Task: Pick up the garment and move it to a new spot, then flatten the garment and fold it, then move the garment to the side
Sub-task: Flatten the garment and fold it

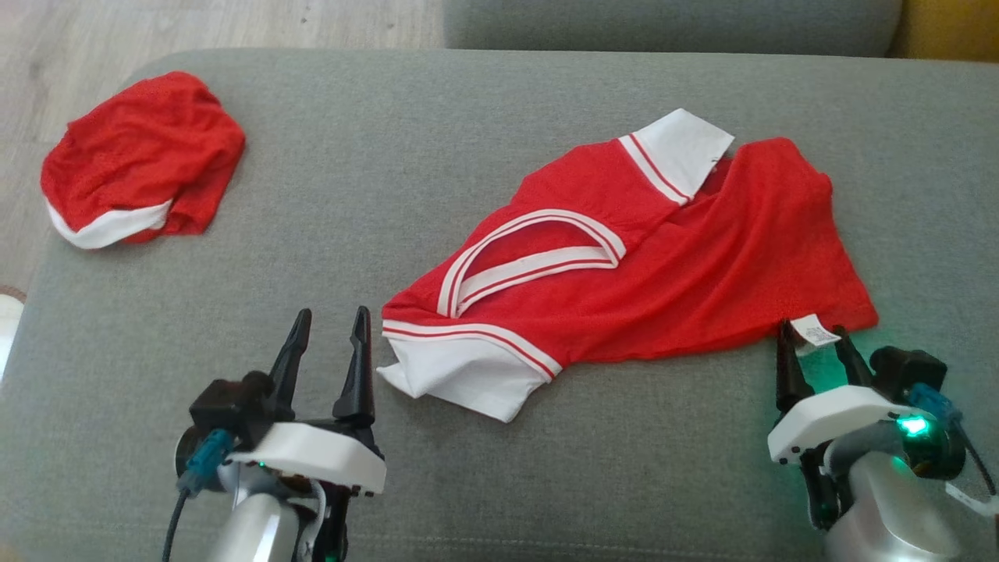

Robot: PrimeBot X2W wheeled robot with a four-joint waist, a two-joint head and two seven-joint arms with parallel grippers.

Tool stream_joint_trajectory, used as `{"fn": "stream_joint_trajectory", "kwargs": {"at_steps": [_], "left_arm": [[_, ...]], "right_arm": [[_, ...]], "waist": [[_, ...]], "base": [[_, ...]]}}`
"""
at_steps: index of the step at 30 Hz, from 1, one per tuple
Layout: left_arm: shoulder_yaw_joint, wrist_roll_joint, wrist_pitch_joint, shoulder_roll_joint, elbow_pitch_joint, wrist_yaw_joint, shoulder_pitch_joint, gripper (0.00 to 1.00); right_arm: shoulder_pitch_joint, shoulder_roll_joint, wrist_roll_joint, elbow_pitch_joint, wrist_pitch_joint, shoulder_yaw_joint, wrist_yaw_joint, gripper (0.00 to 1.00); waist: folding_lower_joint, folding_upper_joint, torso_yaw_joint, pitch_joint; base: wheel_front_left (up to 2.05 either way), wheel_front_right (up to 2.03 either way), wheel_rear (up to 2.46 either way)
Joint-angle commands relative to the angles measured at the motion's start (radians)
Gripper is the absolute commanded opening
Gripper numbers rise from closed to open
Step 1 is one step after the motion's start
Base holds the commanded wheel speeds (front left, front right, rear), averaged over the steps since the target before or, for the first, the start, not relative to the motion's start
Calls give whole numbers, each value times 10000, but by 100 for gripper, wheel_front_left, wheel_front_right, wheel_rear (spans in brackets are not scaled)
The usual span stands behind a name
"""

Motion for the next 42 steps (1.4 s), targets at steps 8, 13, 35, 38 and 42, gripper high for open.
{"fn": "stream_joint_trajectory", "kwargs": {"at_steps": [8, 13, 35, 38, 42], "left_arm": [[385, 85, -120, 28, -240, -16, -490, 100], [393, 99, -120, 28, -229, -26, -480, 100], [431, 71, -120, 28, -280, 0, -376, 100], [437, 63, -120, 28, -263, -5, -378, 100], [434, 18, -120, 28, -197, -12, -371, 100]], "right_arm": [[-719, -29, -80, 610, -347, 183, 75, 45], [-867, -28, -138, 943, -391, 121, 75, 4], [954, -28, 1026, -801, -407, 596, 75, 0], [1019, -28, 1076, -844, -407, 691, 75, 76], [1151, -28, 1062, -911, -407, 769, 75, 100]], "waist": [[-1, 0, 104, 23], [-1, 0, 57, -7], [-1, 0, -382, -52], [-1, 0, -416, -51], [-1, 0, -429, -88]], "base": [[0, 0, 0], [0, 0, 0], [0, 0, 0], [0, 0, 0], [0, 0, 0]]}}
